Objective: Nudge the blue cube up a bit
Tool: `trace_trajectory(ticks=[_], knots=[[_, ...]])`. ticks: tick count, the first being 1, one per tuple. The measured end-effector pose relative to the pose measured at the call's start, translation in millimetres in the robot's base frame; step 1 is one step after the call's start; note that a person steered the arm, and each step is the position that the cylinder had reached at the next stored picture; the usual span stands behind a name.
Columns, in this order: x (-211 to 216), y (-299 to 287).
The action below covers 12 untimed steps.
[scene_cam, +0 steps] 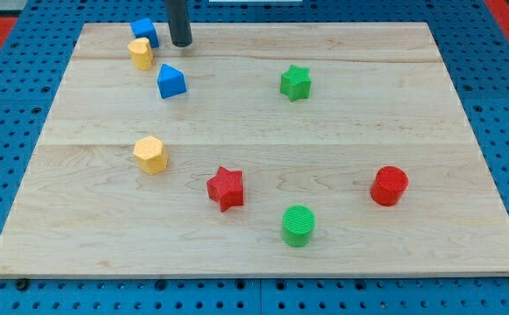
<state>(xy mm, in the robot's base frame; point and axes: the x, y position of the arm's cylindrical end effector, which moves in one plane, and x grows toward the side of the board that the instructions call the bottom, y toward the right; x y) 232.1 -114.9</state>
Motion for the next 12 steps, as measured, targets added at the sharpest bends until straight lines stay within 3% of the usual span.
trace_trajectory(ticks=[3,4,5,8,10,12], knots=[[-26.4,-55.7],[-17.0,-60.1],[2.6,-16.3],[64.8,-34.9],[74.8,-159.2],[43.9,-161.5]])
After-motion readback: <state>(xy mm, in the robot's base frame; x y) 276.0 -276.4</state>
